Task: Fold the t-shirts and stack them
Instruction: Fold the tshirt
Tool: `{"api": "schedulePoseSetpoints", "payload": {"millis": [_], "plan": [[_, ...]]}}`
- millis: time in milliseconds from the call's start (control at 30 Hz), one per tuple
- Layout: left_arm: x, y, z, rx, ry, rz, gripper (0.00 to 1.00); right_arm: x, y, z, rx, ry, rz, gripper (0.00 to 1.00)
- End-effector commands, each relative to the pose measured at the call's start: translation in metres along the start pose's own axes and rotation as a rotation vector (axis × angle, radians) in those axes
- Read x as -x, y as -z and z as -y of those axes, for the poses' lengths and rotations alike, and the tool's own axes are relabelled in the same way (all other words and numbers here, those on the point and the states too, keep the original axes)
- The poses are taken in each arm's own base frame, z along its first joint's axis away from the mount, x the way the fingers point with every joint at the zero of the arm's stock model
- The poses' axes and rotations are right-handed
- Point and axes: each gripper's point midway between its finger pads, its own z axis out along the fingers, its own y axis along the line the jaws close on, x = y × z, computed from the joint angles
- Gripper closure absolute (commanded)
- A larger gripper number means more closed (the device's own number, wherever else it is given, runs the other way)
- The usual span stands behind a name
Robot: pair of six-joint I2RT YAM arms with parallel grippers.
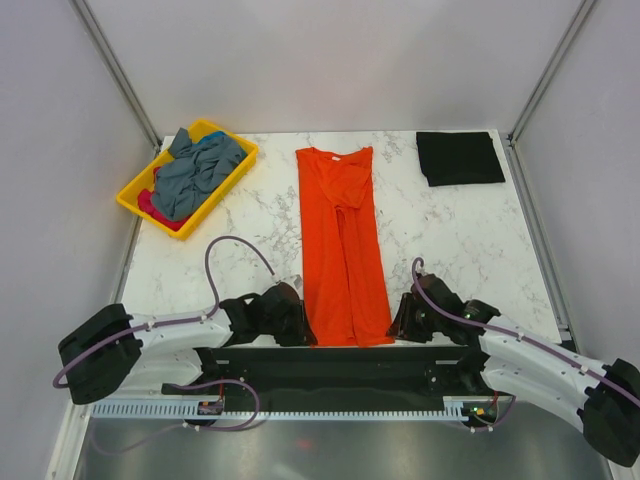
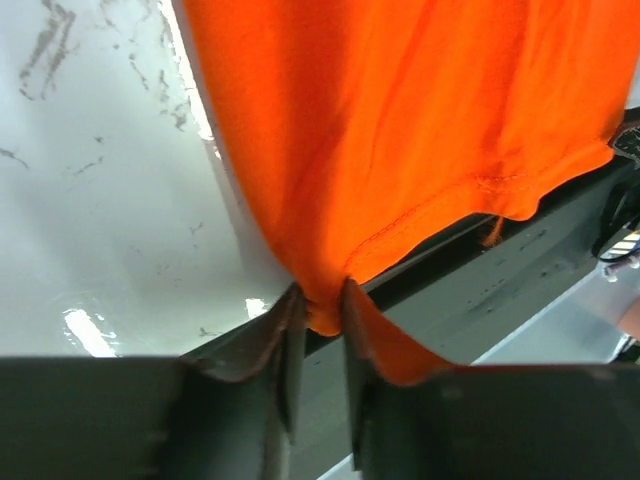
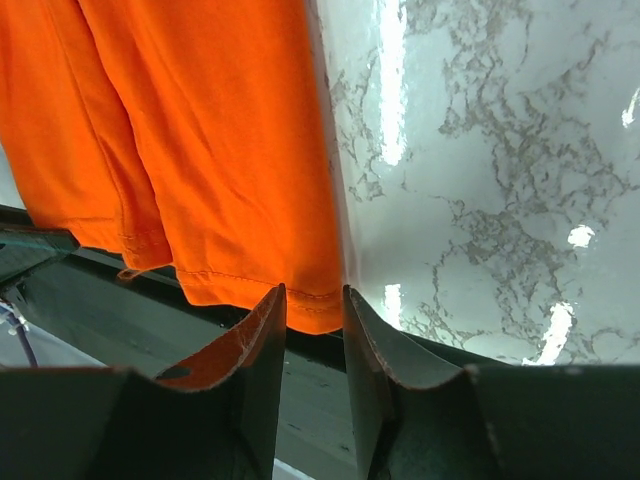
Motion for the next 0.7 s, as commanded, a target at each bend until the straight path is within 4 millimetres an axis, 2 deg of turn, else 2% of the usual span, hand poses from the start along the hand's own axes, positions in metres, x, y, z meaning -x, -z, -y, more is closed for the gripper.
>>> {"api": "schedulePoseSetpoints", "payload": {"millis": [0,33,133,167,233,267,300,333,367,467,667], "plan": [[0.001,-0.002,-0.013,0.075,0.011,0.019,0.74,-0.006,-0.004,0.008,-0.024,-0.021,-0.008,0.63],[0.001,-0.001,-0.013,0.08,0.013,0.019,0.8,-0.008,-0.004,0.008,-0.024,-0.017,-0.009,0.63],[0.001,0.001,-0.015,0.084,0.019,0.027,0.88,-0.011,-0.004,0.009,-0.02,-0.022,-0.007,0.63],[0.001,0.001,-0.014,0.082,0.02,0.027,0.88,-0.01,-0.004,0.008,-0.017,-0.023,-0.003,0.64],[0.0,0.002,-0.013,0.078,0.018,0.025,0.87,-0.01,-0.003,0.006,-0.008,-0.025,0.001,0.72],[0.0,0.003,-0.012,0.075,0.016,0.022,0.85,-0.009,-0.003,0.004,-0.005,-0.023,0.007,0.77],[-0.001,0.004,-0.01,0.072,0.011,0.016,0.82,-0.009,-0.002,0.003,0.001,-0.024,0.009,0.9],[-0.001,0.004,-0.01,0.075,0.003,0.012,0.71,-0.008,-0.001,0.001,0.009,-0.026,0.016,0.95],[0.0,0.005,-0.01,0.078,-0.003,0.016,0.66,-0.007,0.0,-0.001,0.015,-0.027,0.02,0.99],[-0.003,0.009,-0.015,0.106,-0.015,0.02,0.6,-0.004,0.002,-0.003,0.025,-0.031,0.036,1.0],[-0.006,0.01,-0.02,0.117,0.005,0.021,0.62,-0.003,0.003,-0.005,0.032,-0.038,0.046,1.0]]}}
